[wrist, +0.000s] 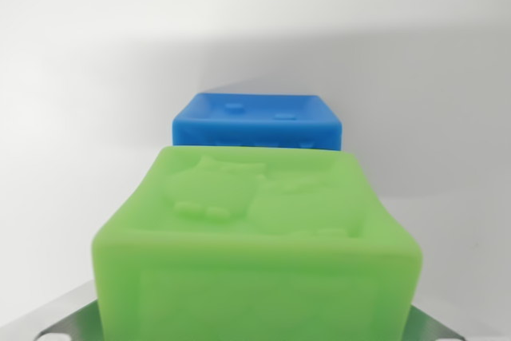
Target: Stack cube
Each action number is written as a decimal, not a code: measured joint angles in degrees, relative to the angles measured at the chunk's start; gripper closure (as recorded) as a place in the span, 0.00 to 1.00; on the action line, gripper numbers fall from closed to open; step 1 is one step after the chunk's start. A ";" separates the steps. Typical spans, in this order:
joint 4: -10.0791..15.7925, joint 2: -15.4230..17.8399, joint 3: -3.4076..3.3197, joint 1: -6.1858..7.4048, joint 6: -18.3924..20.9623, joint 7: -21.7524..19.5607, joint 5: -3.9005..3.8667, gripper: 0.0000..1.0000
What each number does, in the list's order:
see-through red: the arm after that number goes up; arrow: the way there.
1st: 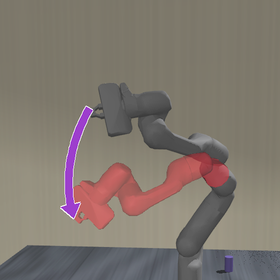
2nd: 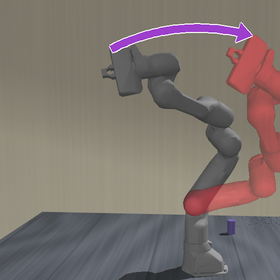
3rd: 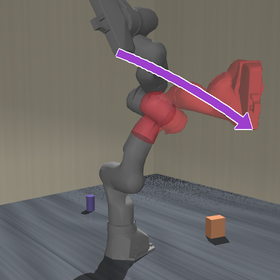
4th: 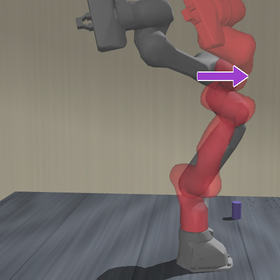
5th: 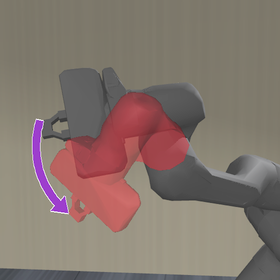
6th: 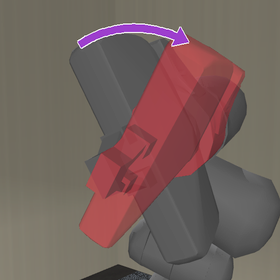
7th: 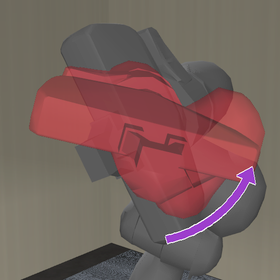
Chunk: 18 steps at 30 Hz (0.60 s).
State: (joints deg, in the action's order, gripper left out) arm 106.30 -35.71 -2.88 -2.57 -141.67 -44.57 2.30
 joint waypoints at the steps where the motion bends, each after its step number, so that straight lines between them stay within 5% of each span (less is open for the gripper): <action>1: -0.03 -0.19 0.00 0.00 -0.15 0.00 0.01 1.00; 14: -0.36 -1.44 0.10 -0.09 -1.16 0.02 0.07 1.00; 15: -0.36 -1.44 0.10 -0.09 -1.17 0.02 0.07 0.00; 18: -0.36 -1.44 0.11 -0.09 -1.17 0.02 0.07 0.00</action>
State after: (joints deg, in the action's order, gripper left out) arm 105.94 -37.15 -2.77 -2.66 -142.84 -44.55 2.37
